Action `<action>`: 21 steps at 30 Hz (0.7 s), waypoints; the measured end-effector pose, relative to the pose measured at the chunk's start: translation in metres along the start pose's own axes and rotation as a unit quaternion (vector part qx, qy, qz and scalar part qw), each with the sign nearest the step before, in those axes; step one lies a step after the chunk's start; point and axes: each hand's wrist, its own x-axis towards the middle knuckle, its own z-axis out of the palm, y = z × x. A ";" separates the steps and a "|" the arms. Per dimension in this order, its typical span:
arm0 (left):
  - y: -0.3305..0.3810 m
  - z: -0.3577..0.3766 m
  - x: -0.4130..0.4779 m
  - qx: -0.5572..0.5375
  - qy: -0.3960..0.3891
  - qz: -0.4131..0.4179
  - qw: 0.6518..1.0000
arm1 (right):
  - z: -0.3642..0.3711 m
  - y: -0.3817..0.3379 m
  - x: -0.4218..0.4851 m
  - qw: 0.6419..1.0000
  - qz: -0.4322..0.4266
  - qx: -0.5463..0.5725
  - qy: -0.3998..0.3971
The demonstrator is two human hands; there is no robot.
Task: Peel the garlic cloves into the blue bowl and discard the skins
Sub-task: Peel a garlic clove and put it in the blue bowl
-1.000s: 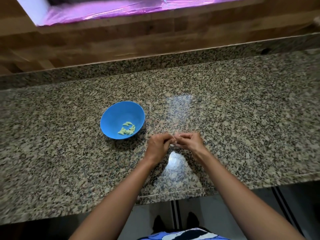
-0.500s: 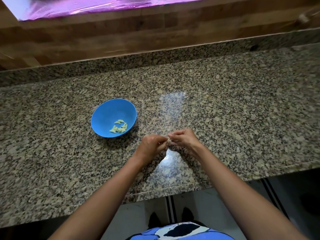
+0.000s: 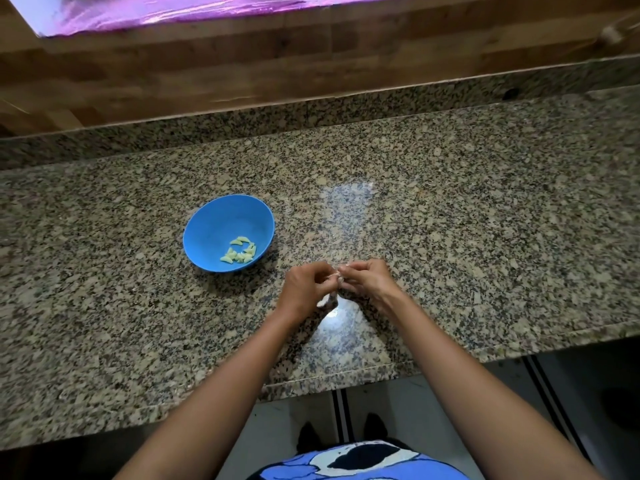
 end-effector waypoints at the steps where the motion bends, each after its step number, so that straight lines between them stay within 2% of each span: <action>1: 0.000 -0.001 0.000 -0.052 0.006 -0.033 0.998 | 0.000 -0.002 0.000 1.000 -0.004 -0.014 -0.003; 4: 0.001 -0.001 0.000 -0.185 -0.005 -0.114 0.976 | -0.002 -0.008 0.000 0.997 -0.004 -0.071 -0.007; 8: 0.002 -0.013 0.000 -0.324 0.034 -0.241 0.914 | -0.016 -0.009 -0.001 0.989 -0.010 -0.146 -0.024; 9: -0.003 -0.019 0.001 -0.312 0.040 -0.249 0.916 | -0.021 -0.008 0.000 0.986 -0.014 -0.165 -0.008; 11: -0.012 -0.026 -0.001 -0.261 0.000 -0.251 0.932 | -0.029 -0.008 0.000 0.968 -0.042 -0.243 0.048; 13: -0.015 -0.026 -0.006 -0.219 -0.038 -0.248 0.943 | -0.032 -0.010 0.000 0.934 -0.081 -0.334 0.092; 17: -0.009 -0.019 -0.006 -0.181 -0.031 -0.225 0.957 | -0.029 -0.011 0.002 0.871 -0.125 -0.459 0.122; 19: -0.003 -0.018 -0.006 -0.177 -0.050 -0.229 0.956 | -0.027 -0.008 0.004 0.842 -0.138 -0.501 0.141; 21: -0.001 -0.018 -0.003 -0.183 -0.061 -0.251 0.949 | -0.022 -0.002 0.007 0.796 -0.154 -0.560 0.167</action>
